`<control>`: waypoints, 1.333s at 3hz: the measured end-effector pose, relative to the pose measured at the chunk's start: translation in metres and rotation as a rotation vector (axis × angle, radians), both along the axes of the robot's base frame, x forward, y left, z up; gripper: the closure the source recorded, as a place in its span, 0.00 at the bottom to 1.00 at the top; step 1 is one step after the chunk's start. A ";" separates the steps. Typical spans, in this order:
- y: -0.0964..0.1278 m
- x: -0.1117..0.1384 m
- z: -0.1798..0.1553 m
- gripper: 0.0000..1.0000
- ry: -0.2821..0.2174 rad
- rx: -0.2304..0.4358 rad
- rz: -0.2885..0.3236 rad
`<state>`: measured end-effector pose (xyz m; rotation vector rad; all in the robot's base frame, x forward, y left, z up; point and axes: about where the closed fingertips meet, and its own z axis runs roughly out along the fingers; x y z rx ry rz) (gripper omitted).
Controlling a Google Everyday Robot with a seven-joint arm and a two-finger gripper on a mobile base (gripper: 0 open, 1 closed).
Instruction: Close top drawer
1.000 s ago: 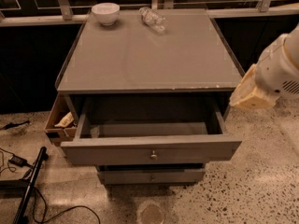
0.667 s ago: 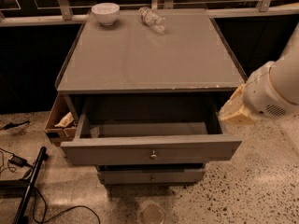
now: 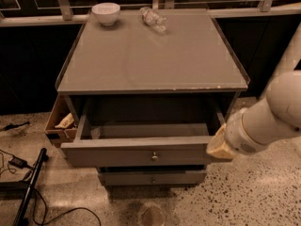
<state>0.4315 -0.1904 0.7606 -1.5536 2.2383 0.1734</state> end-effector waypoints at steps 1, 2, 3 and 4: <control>0.000 -0.003 -0.002 1.00 0.005 -0.002 -0.002; 0.000 -0.003 -0.002 1.00 0.005 -0.002 -0.002; -0.010 -0.006 -0.040 1.00 0.003 -0.013 -0.015; -0.018 -0.001 -0.095 1.00 -0.020 -0.006 -0.023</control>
Offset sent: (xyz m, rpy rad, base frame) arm -0.0068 -0.0166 -0.0549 -0.0400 0.0232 -0.0105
